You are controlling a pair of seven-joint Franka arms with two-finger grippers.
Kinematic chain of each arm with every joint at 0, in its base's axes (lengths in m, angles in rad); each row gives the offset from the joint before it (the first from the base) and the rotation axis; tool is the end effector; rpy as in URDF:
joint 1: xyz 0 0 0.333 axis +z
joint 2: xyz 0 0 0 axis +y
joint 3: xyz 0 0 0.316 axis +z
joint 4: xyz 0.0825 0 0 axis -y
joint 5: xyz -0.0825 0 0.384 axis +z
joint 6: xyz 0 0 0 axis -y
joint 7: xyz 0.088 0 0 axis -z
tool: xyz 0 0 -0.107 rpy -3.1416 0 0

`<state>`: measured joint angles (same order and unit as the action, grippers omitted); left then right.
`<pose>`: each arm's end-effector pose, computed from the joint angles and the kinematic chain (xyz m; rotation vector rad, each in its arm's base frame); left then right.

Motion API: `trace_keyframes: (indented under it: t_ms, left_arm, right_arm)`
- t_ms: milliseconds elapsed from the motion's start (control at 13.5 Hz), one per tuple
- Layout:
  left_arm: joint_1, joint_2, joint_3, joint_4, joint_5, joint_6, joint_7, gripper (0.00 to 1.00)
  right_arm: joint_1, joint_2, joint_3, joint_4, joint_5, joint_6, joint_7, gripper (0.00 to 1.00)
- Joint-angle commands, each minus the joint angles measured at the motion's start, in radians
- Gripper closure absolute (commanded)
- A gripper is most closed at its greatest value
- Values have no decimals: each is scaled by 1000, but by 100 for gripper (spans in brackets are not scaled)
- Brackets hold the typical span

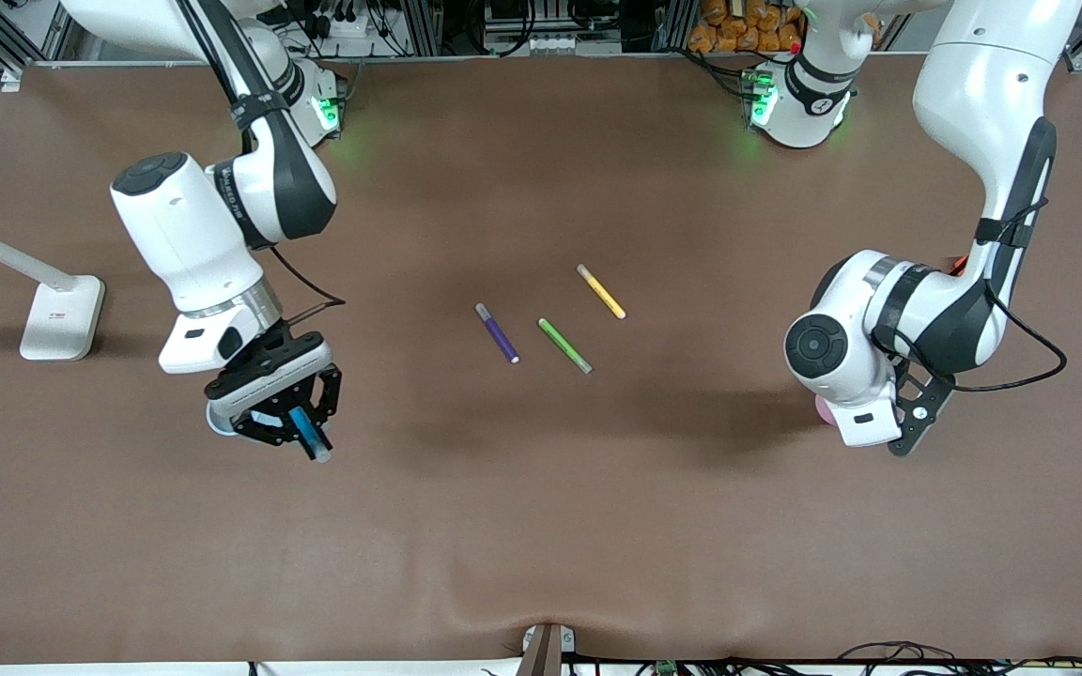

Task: Place pink and blue markers in matching cups
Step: 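Lower the pink marker into the pink cup while the right gripper carries blue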

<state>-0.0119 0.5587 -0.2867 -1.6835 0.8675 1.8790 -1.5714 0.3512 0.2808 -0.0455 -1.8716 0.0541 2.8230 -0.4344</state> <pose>0.6424 -0.1176 0.2765 -2.2685 -1.0609 -0.4129 0.6374 0.2010 0.4427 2.7678 1.0116 1.0274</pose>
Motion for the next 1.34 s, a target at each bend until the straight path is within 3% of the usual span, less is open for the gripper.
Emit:
trace_keyframes:
  t_ms: [0,74,297,519,742,1039,1261]
  left_arm:
    - [-3,-2,-3,11,11,-18,-22,41]
    - [-3,-2,-2,13,18,-18,-21,1]
    - [-3,-13,-3,30,22,-20,-4,0]
    - [-3,-23,-5,60,8,-20,26,0]
    - [-2,-52,-6,129,4,-38,166,0]
    - [-2,-121,-26,200,-125,-103,422,0]
    - [3,-154,-48,202,-166,-104,491,0]
  right_arm:
    - [-43,-38,24,-41,1,4,-61,100]
    - [-43,-41,30,-53,3,4,-70,100]
    - [-43,-48,30,-64,59,-5,-102,100]
    - [-35,-48,30,-29,255,-139,-147,100]
    - [-76,-48,24,2,412,-246,-341,100]
    - [-152,-38,24,26,512,-341,-553,100]
    - [-219,-17,24,40,611,-382,-754,100]
